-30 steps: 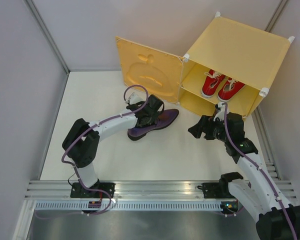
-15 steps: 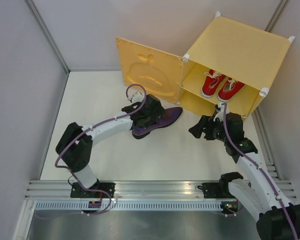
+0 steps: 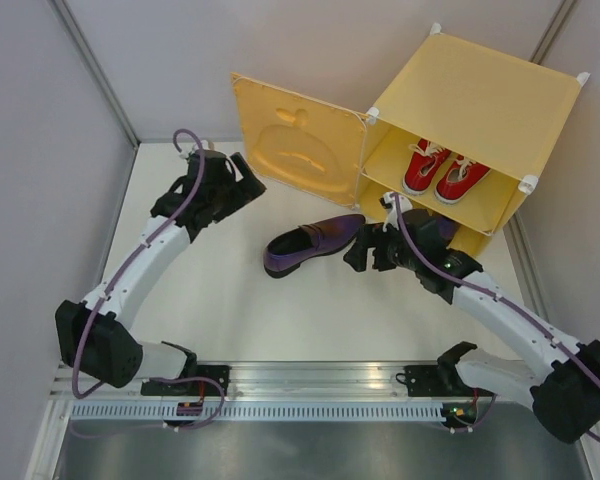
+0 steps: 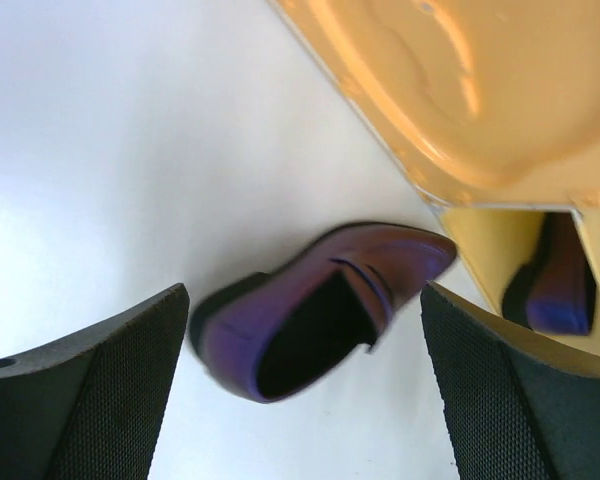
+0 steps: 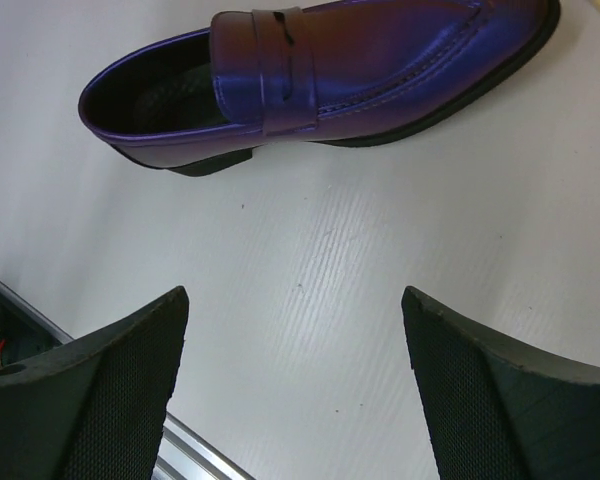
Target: Place and organize the shoes in the shoe cabinet
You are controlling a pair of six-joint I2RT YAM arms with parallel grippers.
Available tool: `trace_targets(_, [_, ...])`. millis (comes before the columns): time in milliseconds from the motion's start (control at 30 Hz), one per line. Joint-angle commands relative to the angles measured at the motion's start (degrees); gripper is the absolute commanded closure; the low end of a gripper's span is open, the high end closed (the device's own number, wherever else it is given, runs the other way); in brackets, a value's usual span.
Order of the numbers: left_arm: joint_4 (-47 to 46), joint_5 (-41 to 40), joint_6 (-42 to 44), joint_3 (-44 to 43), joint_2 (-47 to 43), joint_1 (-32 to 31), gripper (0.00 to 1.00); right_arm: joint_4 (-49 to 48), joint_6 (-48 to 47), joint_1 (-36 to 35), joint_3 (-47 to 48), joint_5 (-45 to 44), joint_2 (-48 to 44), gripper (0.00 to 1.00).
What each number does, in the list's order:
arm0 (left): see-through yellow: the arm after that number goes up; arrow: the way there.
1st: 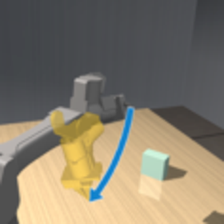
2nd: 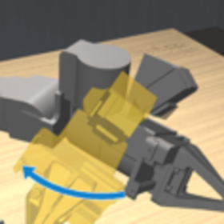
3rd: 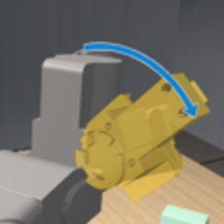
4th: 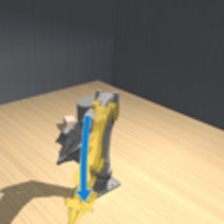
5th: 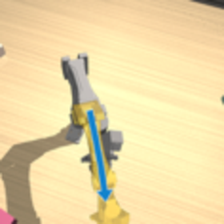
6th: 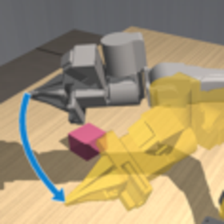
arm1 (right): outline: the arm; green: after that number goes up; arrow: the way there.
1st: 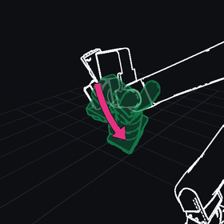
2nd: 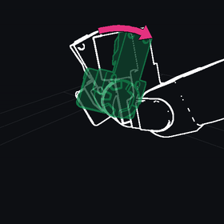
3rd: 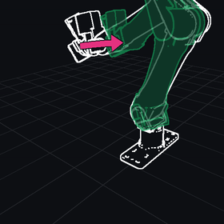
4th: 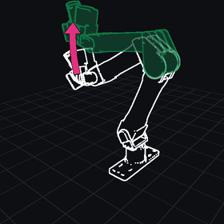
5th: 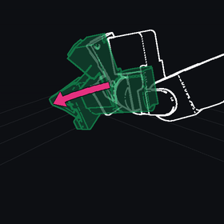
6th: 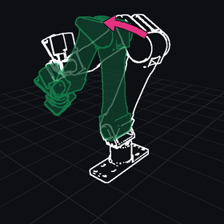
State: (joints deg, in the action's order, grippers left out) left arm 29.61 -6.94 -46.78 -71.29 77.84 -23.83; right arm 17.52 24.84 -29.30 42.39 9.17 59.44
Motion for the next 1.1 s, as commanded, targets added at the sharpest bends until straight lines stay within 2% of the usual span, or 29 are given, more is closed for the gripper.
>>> trace_targets(0, [6.8,4.5,11.4,0.4,-3.6,7.3,0.01,-2.4,1.0,-6.5,7.5,-7.8,5.7,0.10])
trace_targets(167, [8.8,5.9,17.3,5.0,-5.9,17.8,0.01,0.1,0.9,-16.8,18.2,-16.5,16.5,0.11])
trace_targets(233, [9.0,4.8,19.0,6.6,-7.2,20.2,0.01,2.1,1.1,-19.5,24.6,-20.6,22.5,0.11])
trace_targets(367, [8.5,-2.3,20.3,10.7,-9.1,21.2,0.01,6.2,4.0,-24.2,36.0,-26.4,33.1,0.15])
trace_targets(467, [8.5,-2.5,20.6,11.4,-9.3,22.9,0.02,9.5,7.4,-25.7,46.5,-28.9,42.9,0.19])
trace_targets(567, [7.7,-3.4,20.4,12.0,-10.1,23.1,0.02,12.5,11.1,-26.2,52.9,-30.2,49.5,0.21])
trace_targets(700, [7.7,-3.1,20.3,12.0,-10.1,23.7,0.02,13.4,15.4,-26.4,55.9,-30.0,54.6,0.31])
trace_targets(967, [7.3,-0.7,20.2,12.0,-10.5,23.7,0.02,13.1,19.8,-26.4,57.2,-27.8,60.8,0.39])
trace_targets(1067, [7.2,-0.4,20.2,12.1,-10.5,23.7,0.02,12.0,20.3,-26.4,57.2,-26.5,62.5,0.45])
